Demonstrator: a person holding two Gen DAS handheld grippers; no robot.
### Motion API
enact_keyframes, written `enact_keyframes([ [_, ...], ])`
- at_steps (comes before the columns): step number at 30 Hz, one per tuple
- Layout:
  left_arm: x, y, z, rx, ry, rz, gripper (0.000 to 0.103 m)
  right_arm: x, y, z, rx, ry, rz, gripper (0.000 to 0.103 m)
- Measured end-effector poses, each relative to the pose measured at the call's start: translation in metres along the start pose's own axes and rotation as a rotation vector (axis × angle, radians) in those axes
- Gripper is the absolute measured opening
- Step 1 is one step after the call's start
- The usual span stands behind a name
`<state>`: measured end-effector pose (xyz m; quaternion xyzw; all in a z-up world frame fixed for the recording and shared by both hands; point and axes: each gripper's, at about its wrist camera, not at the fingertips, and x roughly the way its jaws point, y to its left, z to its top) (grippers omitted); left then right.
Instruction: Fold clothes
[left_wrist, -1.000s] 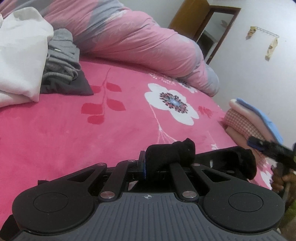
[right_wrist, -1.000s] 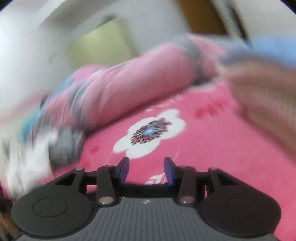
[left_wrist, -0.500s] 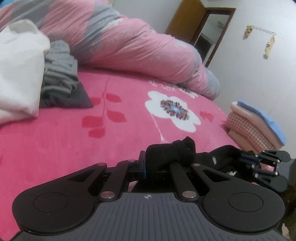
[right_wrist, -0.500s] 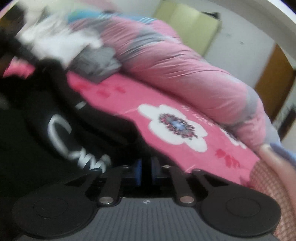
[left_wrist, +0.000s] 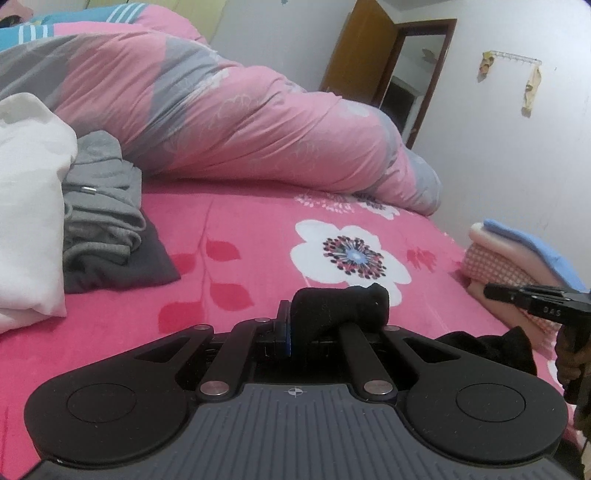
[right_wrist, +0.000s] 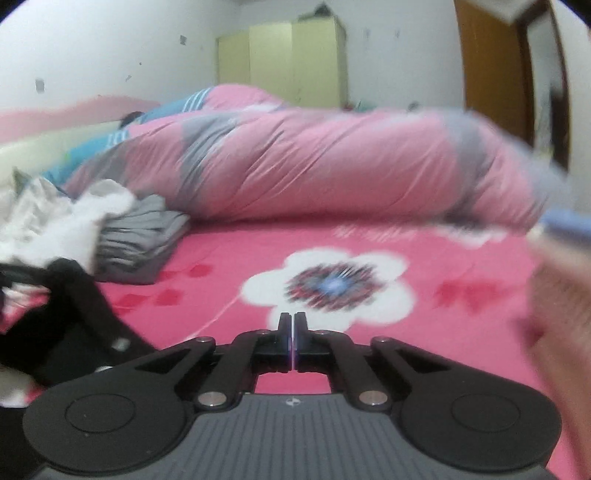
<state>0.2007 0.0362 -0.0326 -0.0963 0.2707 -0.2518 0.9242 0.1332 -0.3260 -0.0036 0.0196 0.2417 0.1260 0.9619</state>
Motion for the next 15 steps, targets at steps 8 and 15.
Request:
enact_keyframes([
  [8, 0.001, 0.01, -0.012, -0.006, 0.033, 0.011, 0.003, 0.014, -0.012, -0.015, 0.032, 0.105, 0.199, 0.043],
  [15, 0.005, 0.013, -0.013, -0.006, 0.04, 0.017, 0.003, 0.007, 0.042, -0.034, -0.349, 0.146, 0.218, 0.039],
])
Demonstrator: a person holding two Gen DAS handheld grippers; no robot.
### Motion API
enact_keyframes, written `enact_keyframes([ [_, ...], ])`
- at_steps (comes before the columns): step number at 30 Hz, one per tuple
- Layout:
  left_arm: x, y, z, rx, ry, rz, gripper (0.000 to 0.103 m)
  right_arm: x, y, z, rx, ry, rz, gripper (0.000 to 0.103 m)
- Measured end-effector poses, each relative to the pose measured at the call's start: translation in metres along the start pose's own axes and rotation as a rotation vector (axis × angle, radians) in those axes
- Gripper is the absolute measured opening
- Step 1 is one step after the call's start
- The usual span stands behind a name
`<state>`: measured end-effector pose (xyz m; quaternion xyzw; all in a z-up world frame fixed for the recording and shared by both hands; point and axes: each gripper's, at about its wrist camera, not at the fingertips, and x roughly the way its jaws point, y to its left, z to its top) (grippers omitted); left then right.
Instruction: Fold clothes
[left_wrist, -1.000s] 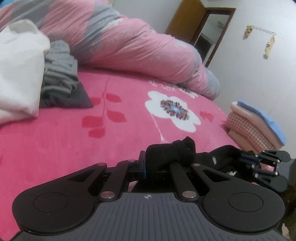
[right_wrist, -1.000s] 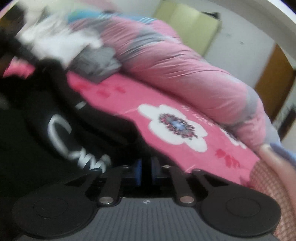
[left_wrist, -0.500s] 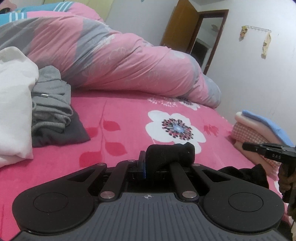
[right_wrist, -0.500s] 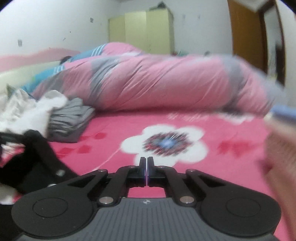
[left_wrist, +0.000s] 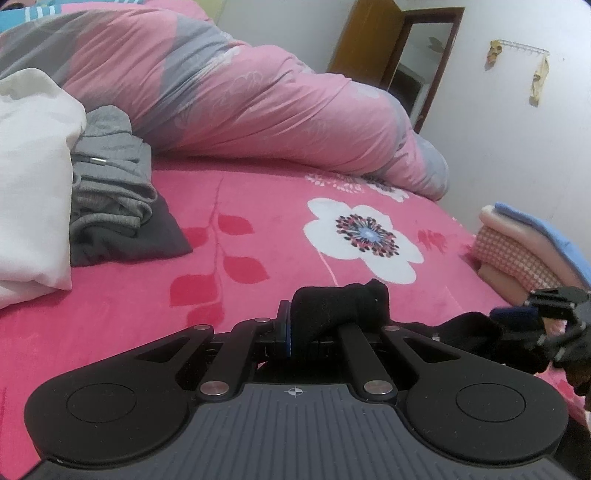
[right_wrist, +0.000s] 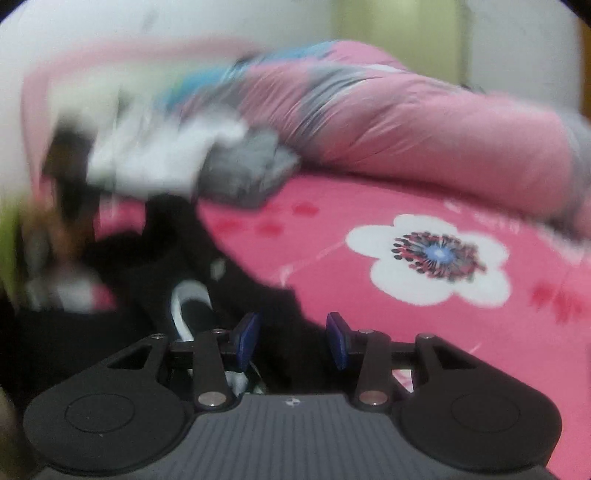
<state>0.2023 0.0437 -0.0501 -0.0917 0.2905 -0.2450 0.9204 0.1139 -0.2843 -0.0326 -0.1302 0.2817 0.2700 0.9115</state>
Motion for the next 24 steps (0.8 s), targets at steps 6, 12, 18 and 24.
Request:
enact_keyframes([
  [6, -0.004, -0.003, 0.006, 0.006, -0.026, 0.014, 0.003, 0.0, 0.003, 0.008, -0.011, -0.045, -0.118, 0.006],
  [12, -0.006, -0.012, 0.024, 0.02, -0.074, 0.012, 0.003, -0.021, -0.011, 0.029, 0.022, -0.169, -0.261, 0.005],
  [18, 0.019, -0.03, 0.049, 0.052, -0.106, 0.017, 0.003, -0.013, -0.051, 0.057, 0.076, -0.246, -0.435, 0.005],
  [24, 0.077, -0.034, 0.075, 0.061, -0.064, 0.059, 0.003, 0.022, -0.099, 0.075, 0.076, -0.206, -0.549, 0.005],
])
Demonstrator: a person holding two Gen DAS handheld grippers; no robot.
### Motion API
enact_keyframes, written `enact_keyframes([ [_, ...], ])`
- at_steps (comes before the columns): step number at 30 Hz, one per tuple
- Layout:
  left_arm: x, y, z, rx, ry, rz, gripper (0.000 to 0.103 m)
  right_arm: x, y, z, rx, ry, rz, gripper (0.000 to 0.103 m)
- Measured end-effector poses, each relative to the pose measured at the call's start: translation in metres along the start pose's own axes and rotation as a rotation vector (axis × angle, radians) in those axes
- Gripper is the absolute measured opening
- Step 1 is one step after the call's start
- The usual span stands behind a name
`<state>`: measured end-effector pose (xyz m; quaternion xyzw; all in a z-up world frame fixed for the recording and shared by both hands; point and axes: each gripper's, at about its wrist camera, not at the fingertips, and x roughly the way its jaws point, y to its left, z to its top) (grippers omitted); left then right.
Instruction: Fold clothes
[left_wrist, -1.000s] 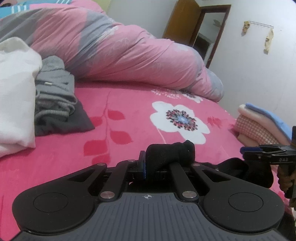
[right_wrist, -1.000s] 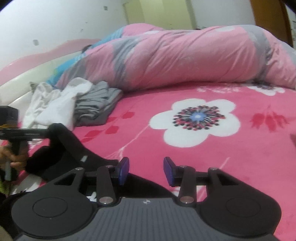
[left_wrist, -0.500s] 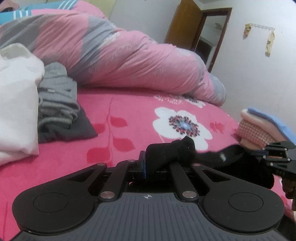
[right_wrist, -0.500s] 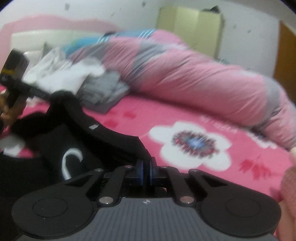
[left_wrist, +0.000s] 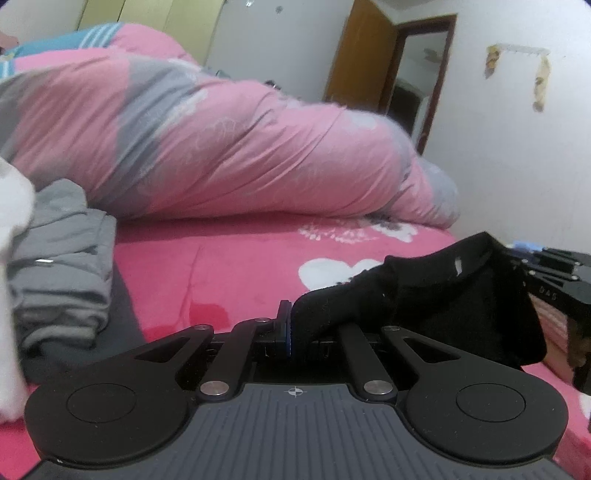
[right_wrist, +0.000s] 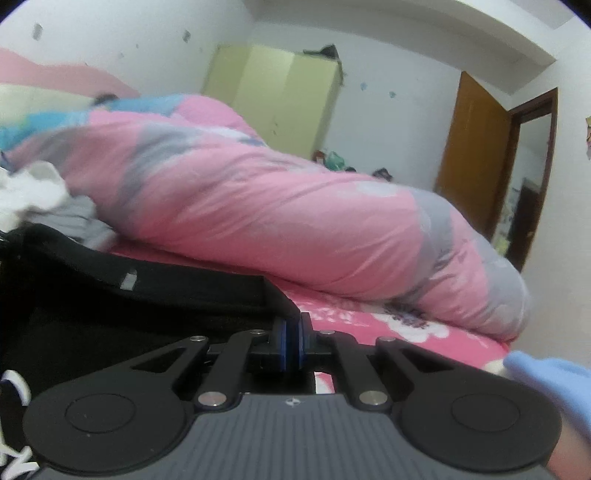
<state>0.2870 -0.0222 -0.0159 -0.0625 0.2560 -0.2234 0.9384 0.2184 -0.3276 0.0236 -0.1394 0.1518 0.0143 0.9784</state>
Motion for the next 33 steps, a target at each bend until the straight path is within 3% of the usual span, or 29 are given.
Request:
enact_keyframes([
  [7, 0.065, 0.003, 0.015, 0.054, 0.038, 0.069, 0.003, 0.075, -0.021, -0.004, -0.012, 0.063, -0.033, 0.005],
  [15, 0.132, 0.017, 0.011, 0.081, 0.116, 0.138, 0.003, 0.156, -0.02, -0.036, -0.018, 0.16, -0.024, 0.005],
  [25, 0.163, 0.035, 0.001, 0.037, 0.175, 0.162, 0.011, 0.201, -0.023, -0.052, 0.024, 0.276, 0.03, 0.008],
  [26, 0.161, 0.036, 0.004, 0.02, 0.192, 0.153, 0.022, 0.203, -0.025, -0.052, 0.036, 0.295, 0.043, 0.016],
  [27, 0.158, 0.039, 0.008, -0.004, 0.21, 0.143, 0.033, 0.203, -0.028, -0.051, 0.052, 0.312, 0.051, 0.036],
  [28, 0.154, 0.041, 0.011, -0.033, 0.219, 0.137, 0.052, 0.197, -0.032, -0.047, 0.078, 0.321, 0.048, 0.048],
  [29, 0.148, 0.045, 0.015, -0.067, 0.22, 0.133, 0.064, 0.188, -0.038, -0.042, 0.102, 0.313, 0.046, 0.059],
  [33, 0.111, 0.049, 0.027, -0.126, 0.185, 0.153, 0.069, 0.146, -0.06, -0.026, 0.207, 0.305, 0.007, 0.071],
])
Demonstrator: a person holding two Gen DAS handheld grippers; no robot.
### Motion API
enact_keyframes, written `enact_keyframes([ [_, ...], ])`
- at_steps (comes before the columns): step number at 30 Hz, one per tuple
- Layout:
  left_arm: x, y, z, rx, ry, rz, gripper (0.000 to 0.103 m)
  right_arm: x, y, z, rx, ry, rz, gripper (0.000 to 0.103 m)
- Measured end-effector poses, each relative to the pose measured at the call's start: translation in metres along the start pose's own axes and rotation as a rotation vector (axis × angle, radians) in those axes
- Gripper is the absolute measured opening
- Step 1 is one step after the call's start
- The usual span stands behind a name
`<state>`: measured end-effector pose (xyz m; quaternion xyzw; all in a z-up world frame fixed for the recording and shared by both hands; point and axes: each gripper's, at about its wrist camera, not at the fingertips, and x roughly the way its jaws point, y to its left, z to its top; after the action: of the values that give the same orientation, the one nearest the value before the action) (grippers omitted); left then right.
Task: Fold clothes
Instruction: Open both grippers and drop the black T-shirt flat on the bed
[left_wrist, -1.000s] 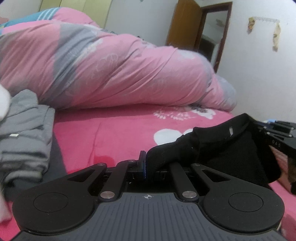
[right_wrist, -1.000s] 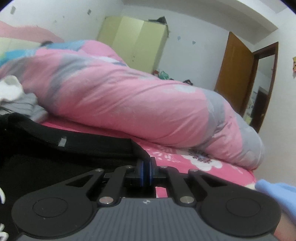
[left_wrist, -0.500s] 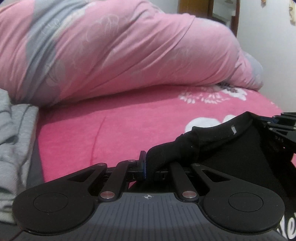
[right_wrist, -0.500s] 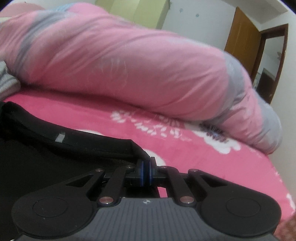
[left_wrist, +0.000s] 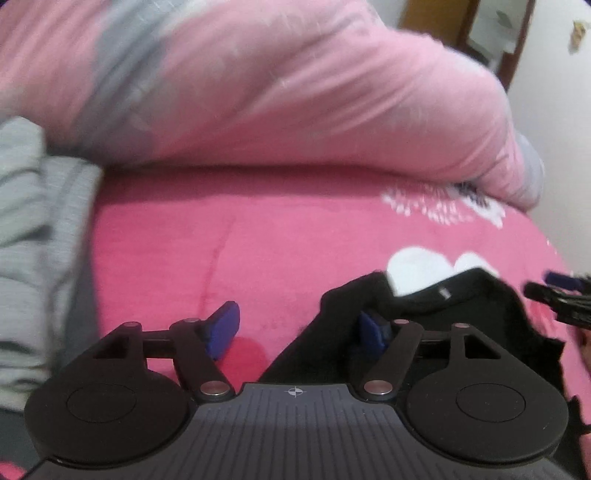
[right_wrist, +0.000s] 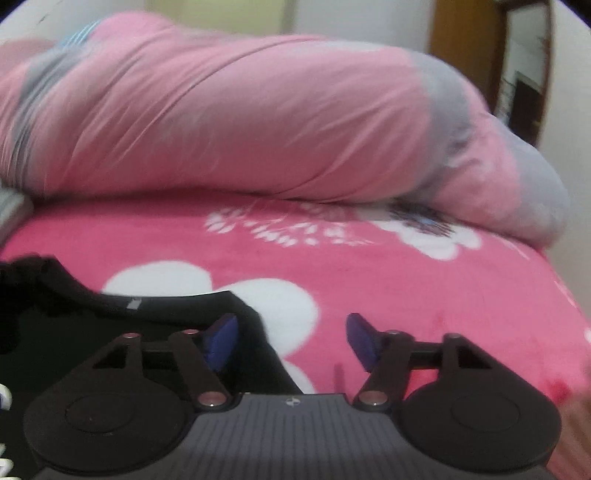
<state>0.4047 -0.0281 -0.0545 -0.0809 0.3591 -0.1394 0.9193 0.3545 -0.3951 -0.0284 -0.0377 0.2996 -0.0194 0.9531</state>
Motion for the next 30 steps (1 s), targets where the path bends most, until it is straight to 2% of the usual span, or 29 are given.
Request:
enact_keyframes([
  [3, -0.043, 0.003, -0.001, -0.014, 0.0, -0.007, 0.069, -0.044, -0.015, -0.004, 0.109, 0.031, 0.0, 0.073],
  [6, -0.095, 0.002, -0.008, -0.01, -0.019, -0.061, 0.071, -0.111, -0.015, -0.023, 0.15, 0.037, 0.029, 0.073],
  [8, -0.135, 0.002, -0.021, 0.006, -0.035, -0.099, 0.082, -0.158, -0.013, -0.042, 0.181, 0.021, 0.075, 0.075],
  [11, -0.194, 0.008, -0.051, 0.029, -0.039, -0.118, 0.085, -0.23, -0.011, -0.08, 0.23, -0.002, 0.163, 0.076],
  [14, -0.24, 0.02, -0.093, 0.009, -0.014, -0.127, 0.087, -0.289, 0.005, -0.123, 0.228, -0.022, 0.218, 0.076],
  [17, -0.269, 0.031, -0.136, -0.031, 0.024, -0.155, 0.086, -0.329, 0.032, -0.165, 0.152, -0.036, 0.166, 0.076],
  [18, -0.275, 0.033, -0.15, -0.042, 0.041, -0.167, 0.086, -0.336, 0.038, -0.177, 0.141, -0.04, 0.14, 0.075],
  [23, -0.296, 0.042, -0.211, -0.109, 0.099, -0.215, 0.081, -0.365, 0.035, -0.23, 0.291, -0.04, 0.038, 0.075],
  [25, -0.297, 0.044, -0.225, -0.156, 0.111, -0.246, 0.078, -0.369, 0.02, -0.247, 0.426, -0.025, 0.016, 0.074],
  [28, -0.293, 0.043, -0.241, -0.194, 0.128, -0.258, 0.064, -0.369, -0.014, -0.269, 0.685, 0.008, 0.004, 0.065],
  [30, -0.289, 0.04, -0.247, -0.178, 0.137, -0.244, 0.055, -0.367, -0.025, -0.273, 0.743, 0.0, 0.035, 0.059],
])
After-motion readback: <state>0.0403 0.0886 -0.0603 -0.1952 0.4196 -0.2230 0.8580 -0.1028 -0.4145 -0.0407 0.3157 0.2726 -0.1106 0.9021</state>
